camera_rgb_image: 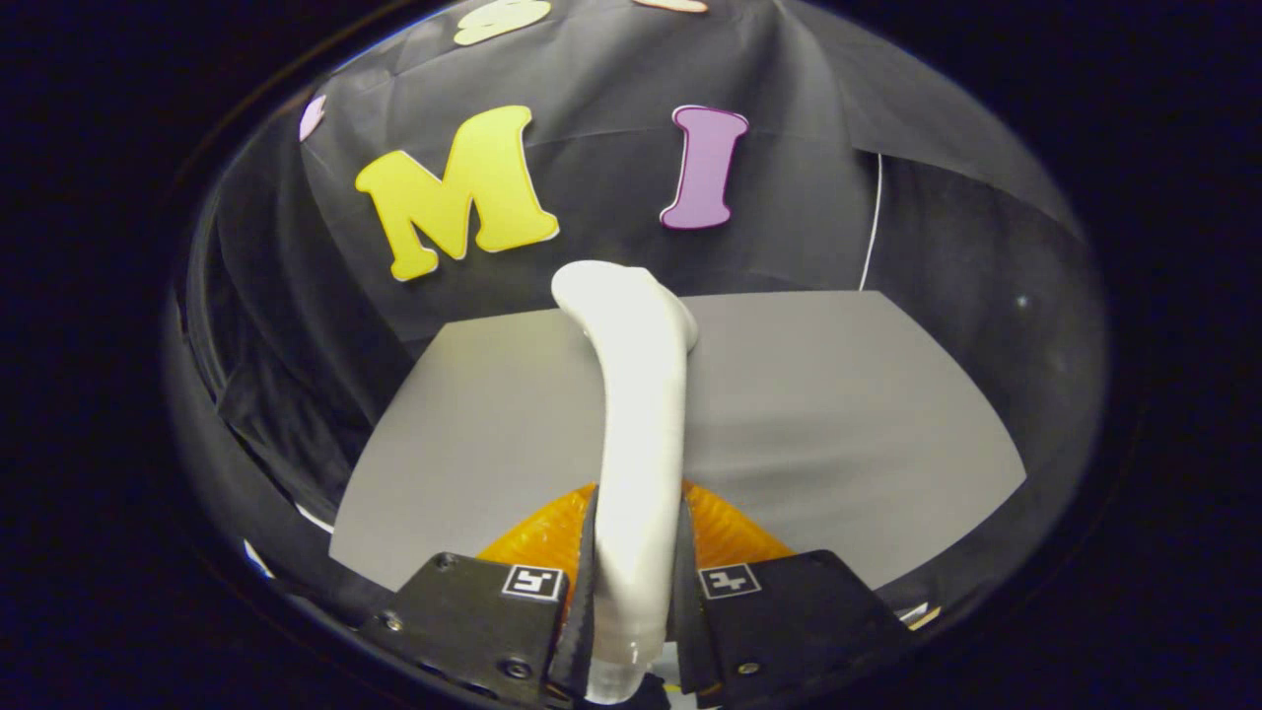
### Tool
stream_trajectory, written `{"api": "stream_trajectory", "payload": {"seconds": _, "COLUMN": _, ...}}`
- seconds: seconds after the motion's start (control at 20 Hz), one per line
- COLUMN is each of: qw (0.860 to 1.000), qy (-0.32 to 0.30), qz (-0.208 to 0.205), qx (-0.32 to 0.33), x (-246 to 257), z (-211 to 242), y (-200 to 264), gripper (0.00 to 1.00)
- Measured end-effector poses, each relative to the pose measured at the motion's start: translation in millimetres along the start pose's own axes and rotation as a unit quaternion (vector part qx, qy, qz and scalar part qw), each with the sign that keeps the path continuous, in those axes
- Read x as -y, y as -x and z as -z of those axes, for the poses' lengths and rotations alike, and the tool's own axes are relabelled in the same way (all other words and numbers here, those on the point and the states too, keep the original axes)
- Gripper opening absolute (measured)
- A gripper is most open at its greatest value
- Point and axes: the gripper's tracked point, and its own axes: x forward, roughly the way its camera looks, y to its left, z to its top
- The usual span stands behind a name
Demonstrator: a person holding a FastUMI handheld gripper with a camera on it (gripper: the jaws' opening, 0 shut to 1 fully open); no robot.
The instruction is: Iron the clothes twice with a garment steamer, once on the left side and once on the right side.
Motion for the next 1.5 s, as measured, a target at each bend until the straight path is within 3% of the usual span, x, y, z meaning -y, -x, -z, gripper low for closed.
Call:
{"api": "stream_trajectory", "payload": {"seconds": 0.35, "qw": 0.999, "qy": -0.011, "qz": -0.042, "qx": 0.03, "x": -59, "z": 20, "y": 42, "gripper": 0.3}}
{"api": "stream_trajectory", "payload": {"seconds": 0.9, "qw": 0.988, "qy": -0.035, "qz": -0.042, "qx": 0.144, "x": -144, "z": 34, "y": 160, "gripper": 0.3}}
{"api": "stream_trajectory", "payload": {"seconds": 1.15, "qw": 0.972, "qy": -0.05, "qz": -0.024, "qx": 0.228, "x": -175, "z": 27, "y": 214, "gripper": 0.3}}
{"api": "stream_trajectory", "payload": {"seconds": 1.5, "qw": 0.935, "qy": -0.019, "qz": -0.022, "qx": 0.354, "x": -240, "z": -20, "y": 275, "gripper": 0.29}}
